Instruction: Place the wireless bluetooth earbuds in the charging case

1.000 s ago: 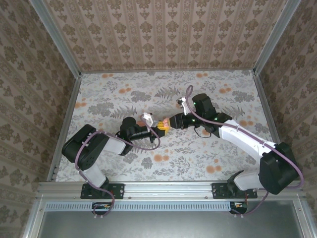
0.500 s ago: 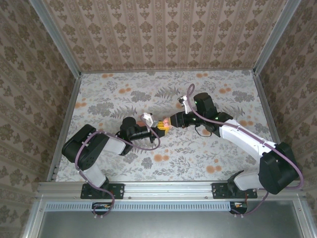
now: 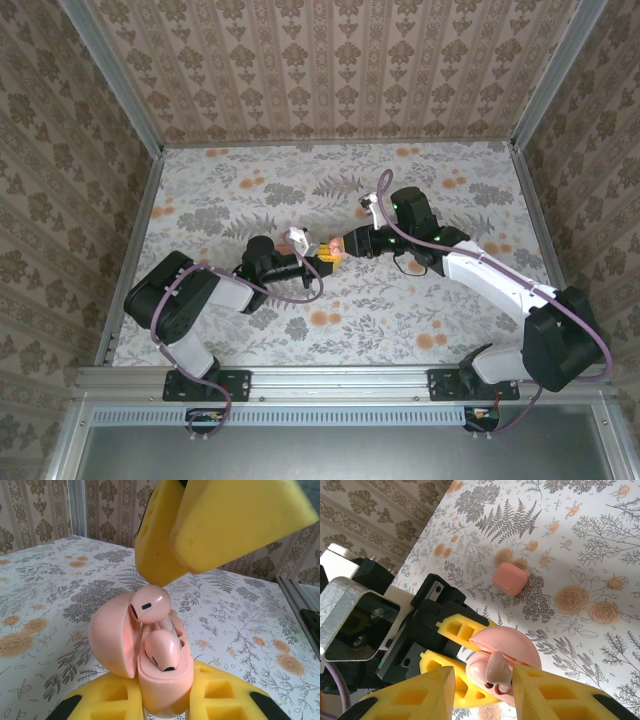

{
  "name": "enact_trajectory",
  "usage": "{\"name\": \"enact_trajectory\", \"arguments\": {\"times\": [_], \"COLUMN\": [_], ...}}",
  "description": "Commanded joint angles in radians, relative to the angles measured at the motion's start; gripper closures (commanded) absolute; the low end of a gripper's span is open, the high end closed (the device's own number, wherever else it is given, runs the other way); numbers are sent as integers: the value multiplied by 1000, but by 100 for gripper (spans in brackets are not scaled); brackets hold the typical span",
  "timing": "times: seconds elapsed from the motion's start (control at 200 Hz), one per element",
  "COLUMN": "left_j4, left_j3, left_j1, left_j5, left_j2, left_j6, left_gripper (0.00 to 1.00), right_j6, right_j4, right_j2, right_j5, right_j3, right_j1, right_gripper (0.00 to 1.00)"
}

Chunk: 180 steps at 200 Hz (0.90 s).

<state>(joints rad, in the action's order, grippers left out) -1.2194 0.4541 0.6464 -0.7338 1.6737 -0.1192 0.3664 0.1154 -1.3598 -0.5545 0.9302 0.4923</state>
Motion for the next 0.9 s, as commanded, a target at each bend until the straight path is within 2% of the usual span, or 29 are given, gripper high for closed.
{"name": "enact_trajectory", "arguments": {"times": [0.0,0.515,0.895], "left_j4": [-22,-19,-17], "left_j3": [18,20,22], "left_j1": [-4,-4,-4], "left_j5": [-14,-12,-12], "left_j2": [-30,-30,-31], "left_j6": [22,23,22], "left_gripper": [90,90,90], "right_j6": [-12,-15,-31], "right_j4": [1,7,42], "right_j2": [-18,-25,-25], "right_j5": [8,-34,-74], "right_j3": [-5,-4,-1], "right_j1": [-4,-4,-4], "right_gripper": [64,73,75]}}
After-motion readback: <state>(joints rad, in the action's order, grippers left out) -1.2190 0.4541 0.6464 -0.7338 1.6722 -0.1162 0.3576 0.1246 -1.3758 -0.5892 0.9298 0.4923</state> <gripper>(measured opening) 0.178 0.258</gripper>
